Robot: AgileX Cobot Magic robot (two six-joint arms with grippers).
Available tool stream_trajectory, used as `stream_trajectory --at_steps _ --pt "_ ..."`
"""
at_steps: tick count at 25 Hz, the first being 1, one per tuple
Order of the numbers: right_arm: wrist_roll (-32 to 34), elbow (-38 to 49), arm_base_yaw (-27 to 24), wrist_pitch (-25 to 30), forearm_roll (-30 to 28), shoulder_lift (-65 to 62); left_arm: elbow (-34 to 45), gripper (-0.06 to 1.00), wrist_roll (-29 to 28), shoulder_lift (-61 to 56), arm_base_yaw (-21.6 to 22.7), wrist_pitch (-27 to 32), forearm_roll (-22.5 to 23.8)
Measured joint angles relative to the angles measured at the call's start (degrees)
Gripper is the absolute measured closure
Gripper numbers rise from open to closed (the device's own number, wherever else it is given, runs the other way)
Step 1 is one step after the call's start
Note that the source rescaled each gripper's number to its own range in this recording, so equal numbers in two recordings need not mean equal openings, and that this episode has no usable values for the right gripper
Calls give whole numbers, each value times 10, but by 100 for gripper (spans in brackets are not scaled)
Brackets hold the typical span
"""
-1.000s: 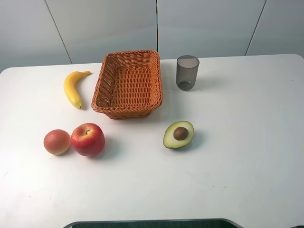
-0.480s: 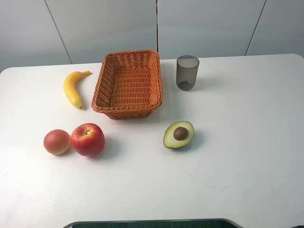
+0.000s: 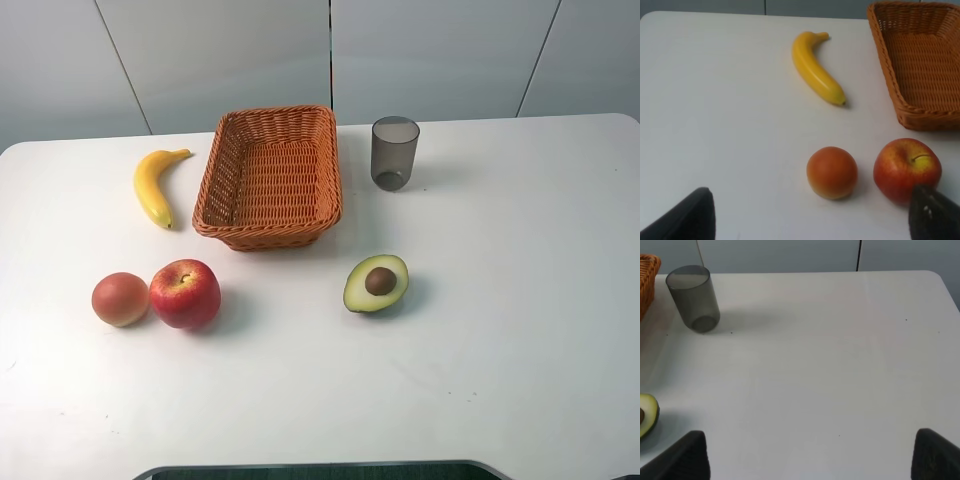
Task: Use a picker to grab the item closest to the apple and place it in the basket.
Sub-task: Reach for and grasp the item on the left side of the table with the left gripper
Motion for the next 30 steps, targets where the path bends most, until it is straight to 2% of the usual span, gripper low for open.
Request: stream_trajectory --at_steps 4,8,11,15,22,30 --pt "0 0 0 0 0 0 0 -5 2 0 -5 0 5" --pt "0 0 0 0 0 0 -21 -5 24 12 -5 -1 61" --pt "0 0 0 0 0 0 -48 -5 26 76 -5 -1 102" --pt "0 0 0 0 0 0 -74 -5 26 186 -24 -5 115" --pt "0 0 0 0 0 0 -104 -5 26 402 -38 -29 113" --pt "0 0 0 0 0 0 -126 -5 26 619 -38 -91 64"
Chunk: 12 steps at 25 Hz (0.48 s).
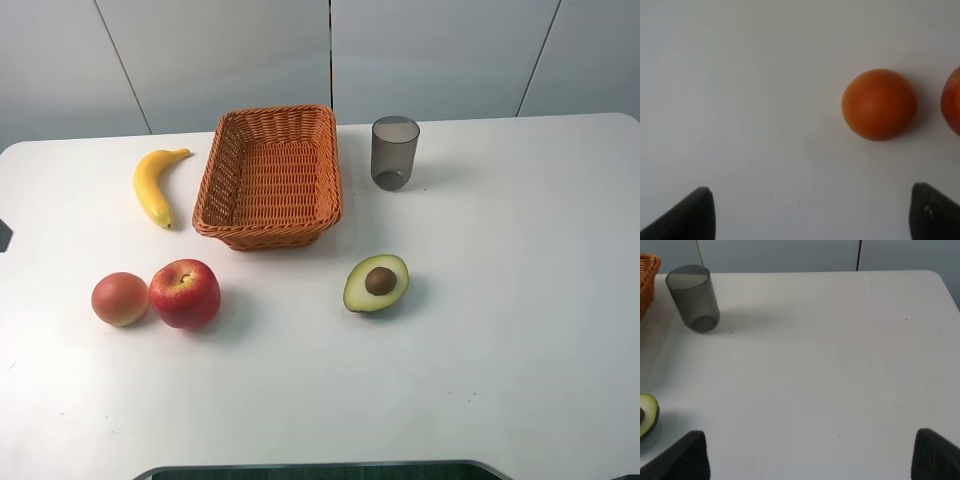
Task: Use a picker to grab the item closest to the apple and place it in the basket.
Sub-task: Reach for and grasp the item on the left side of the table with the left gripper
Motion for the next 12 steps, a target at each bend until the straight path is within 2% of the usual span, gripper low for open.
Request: stream_trajectory --at_steps 12 --pt "0 0 0 0 0 0 0 -5 -26 185 0 -91 -21"
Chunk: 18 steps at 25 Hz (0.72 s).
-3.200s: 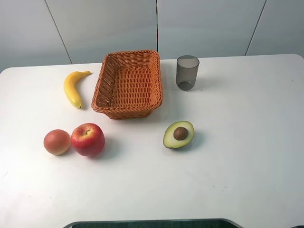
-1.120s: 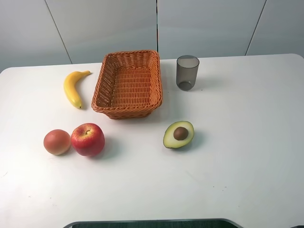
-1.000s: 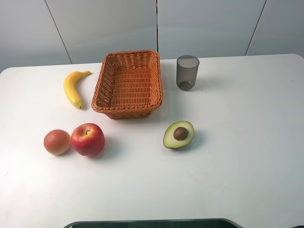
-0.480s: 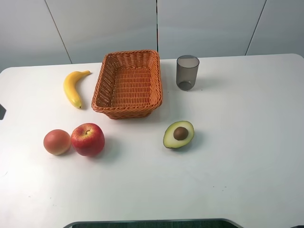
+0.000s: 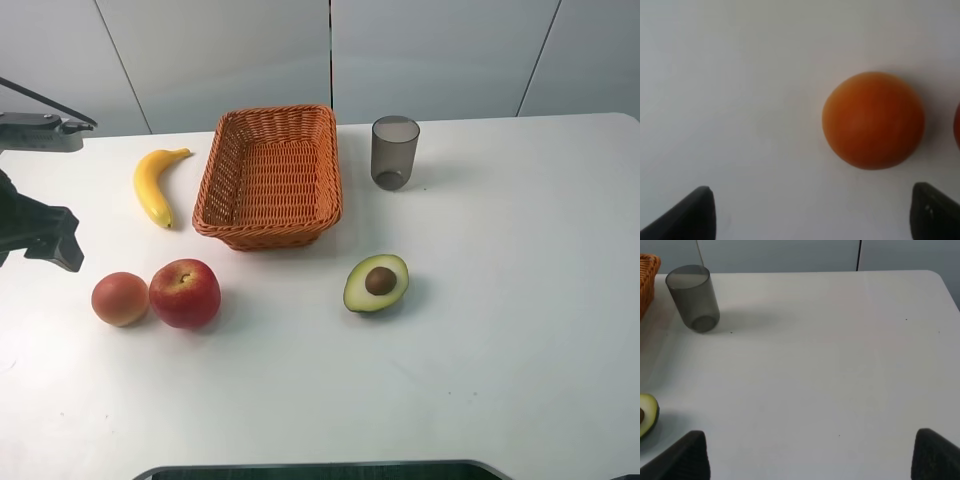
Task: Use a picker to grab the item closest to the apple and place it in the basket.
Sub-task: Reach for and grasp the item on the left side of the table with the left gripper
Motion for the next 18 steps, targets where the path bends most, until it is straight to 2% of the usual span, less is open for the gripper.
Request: stream_trajectory --at_steps 7,18 --pt "0 0 0 0 0 0 0 -5 1 51 0 -42 -31" --pt "0 0 0 0 0 0 0 -5 24 66 0 -65 -39"
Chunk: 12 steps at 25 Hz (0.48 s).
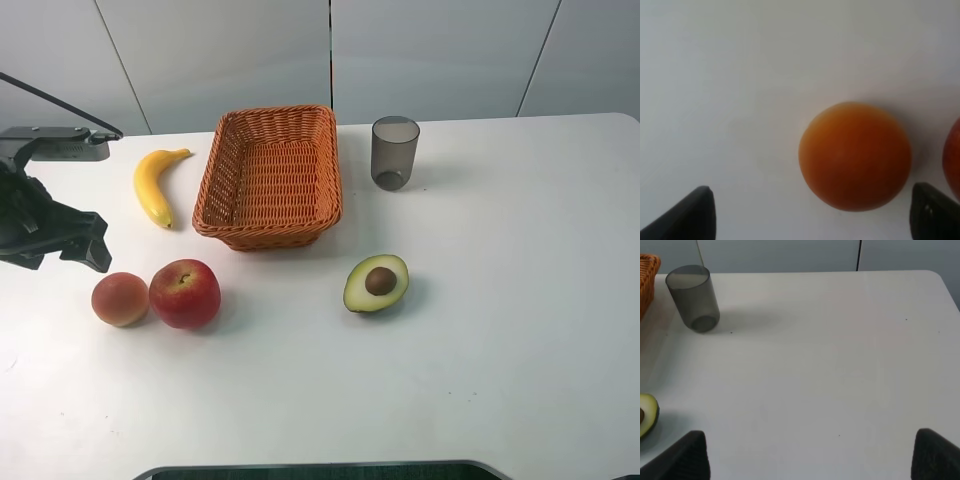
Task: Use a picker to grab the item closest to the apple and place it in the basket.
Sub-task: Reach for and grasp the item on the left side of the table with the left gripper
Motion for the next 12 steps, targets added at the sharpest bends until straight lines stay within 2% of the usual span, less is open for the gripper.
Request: stream_trajectory --at_steps 6,12 --pt "0 0 0 0 0 0 0 -5 22 30 -24 -6 -9" --pt "0 0 0 0 0 0 0 -5 30 41 -25 -23 -13"
